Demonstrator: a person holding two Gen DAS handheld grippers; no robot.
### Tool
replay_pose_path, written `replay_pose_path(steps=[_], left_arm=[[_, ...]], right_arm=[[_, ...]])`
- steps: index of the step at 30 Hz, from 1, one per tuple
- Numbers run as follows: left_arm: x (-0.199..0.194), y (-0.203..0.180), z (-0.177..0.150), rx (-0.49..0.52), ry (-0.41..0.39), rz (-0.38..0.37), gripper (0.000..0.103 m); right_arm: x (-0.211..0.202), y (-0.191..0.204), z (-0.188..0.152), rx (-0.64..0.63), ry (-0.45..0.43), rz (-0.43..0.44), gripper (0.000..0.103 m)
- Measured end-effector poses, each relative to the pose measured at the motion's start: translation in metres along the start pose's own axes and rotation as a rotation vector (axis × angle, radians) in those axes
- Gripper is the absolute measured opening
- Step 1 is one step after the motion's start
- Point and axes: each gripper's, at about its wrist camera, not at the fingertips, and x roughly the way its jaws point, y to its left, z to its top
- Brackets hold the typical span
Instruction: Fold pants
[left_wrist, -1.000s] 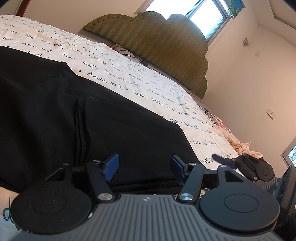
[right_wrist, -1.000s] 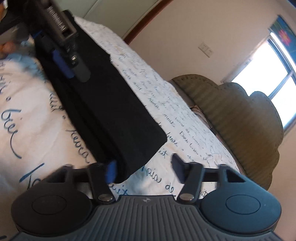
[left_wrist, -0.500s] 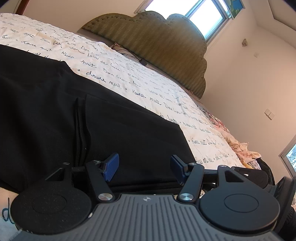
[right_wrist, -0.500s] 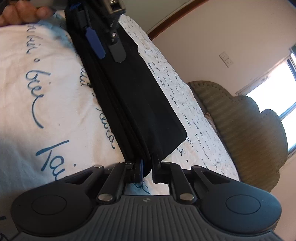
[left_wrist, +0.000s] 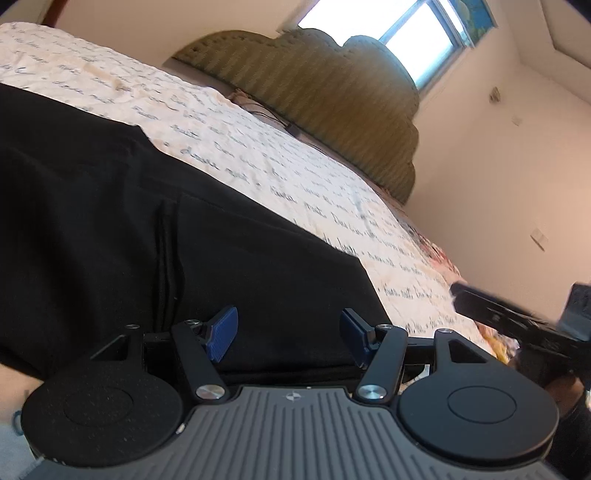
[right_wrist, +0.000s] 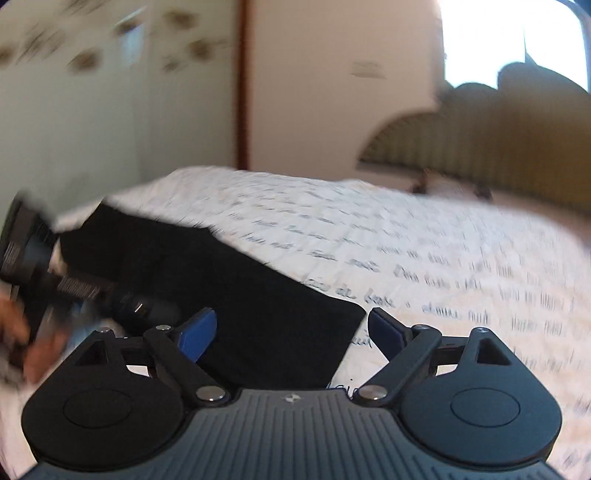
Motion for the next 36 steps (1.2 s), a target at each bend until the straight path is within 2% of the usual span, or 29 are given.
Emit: replay_pose_path(steps=[3,5,7,10,12,14,17,19,20,21,22,23,25,29,31,33,34,35,36], left_arm=[[-0.017,0.009,0.009,-0.099,-0.059,0.043,0.073],[-0.023,0.022,0.017,-0.2,-0.057,0.056,0.078],[-0.02,0.033,0.028,-0.275,-0.01,0.058,0.077],[-0.016,0.045,0.044,-0.36,0.018,0.075,0.075],[-0.014,0.047,0.053,-0.379,0.009,0.087,0.076],[-0.005,0.05,0.061,-0.372,0.046,0.121,0.075],[0.009,0.051,0.068,-0.373,0.081,0.135,0.073],[0.014,0.045,0.073,-0.328,0.1,0.159,0.064],[0.017,0.042,0.074,-0.305,0.111,0.172,0.036],[0.021,0.042,0.075,-0.289,0.141,0.186,0.012],[0.025,0.042,0.075,-0.281,0.156,0.2,0.013],[0.026,0.041,0.075,-0.266,0.154,0.211,0.007],[0.025,0.035,0.075,-0.215,0.148,0.235,0.006],[0.011,0.02,0.081,-0.141,0.086,0.236,0.006],[0.008,0.022,0.083,-0.126,0.072,0.267,0.007],[0.016,0.033,0.075,-0.133,0.109,0.307,0.007],[0.021,0.04,0.07,-0.14,0.129,0.302,0.008],[0.019,0.044,0.066,-0.146,0.101,0.286,0.023],[0.015,0.047,0.064,-0.163,0.082,0.267,0.022]], right_arm=[[0.016,-0.026,0.001,0.23,0.01,-0.027,0.09],[0.023,-0.038,-0.004,0.358,0.009,0.036,0.09],[0.029,-0.043,-0.009,0.433,0.004,0.087,0.09],[0.043,-0.046,-0.019,0.53,0.017,0.142,0.09],[0.054,-0.05,-0.028,0.594,0.038,0.16,0.09],[0.064,-0.053,-0.038,0.647,0.068,0.179,0.09],[0.068,-0.05,-0.049,0.622,0.063,0.172,0.09],[0.069,-0.043,-0.055,0.558,0.062,0.14,0.091],[0.068,-0.039,-0.058,0.532,0.046,0.135,0.091],[0.067,-0.037,-0.059,0.524,0.041,0.129,0.091],[0.067,-0.037,-0.058,0.521,0.044,0.128,0.092],[0.067,-0.037,-0.058,0.524,0.042,0.132,0.094],[0.065,-0.04,-0.06,0.539,0.032,0.144,0.094],[0.063,-0.043,-0.061,0.561,0.017,0.159,0.094],[0.062,-0.044,-0.062,0.57,0.011,0.165,0.094],[0.061,-0.044,-0.062,0.571,0.007,0.165,0.094],[0.061,-0.043,-0.062,0.567,0.006,0.163,0.094],[0.061,-0.042,-0.062,0.562,0.007,0.16,0.094],[0.062,-0.041,-0.061,0.558,0.008,0.157,0.094]])
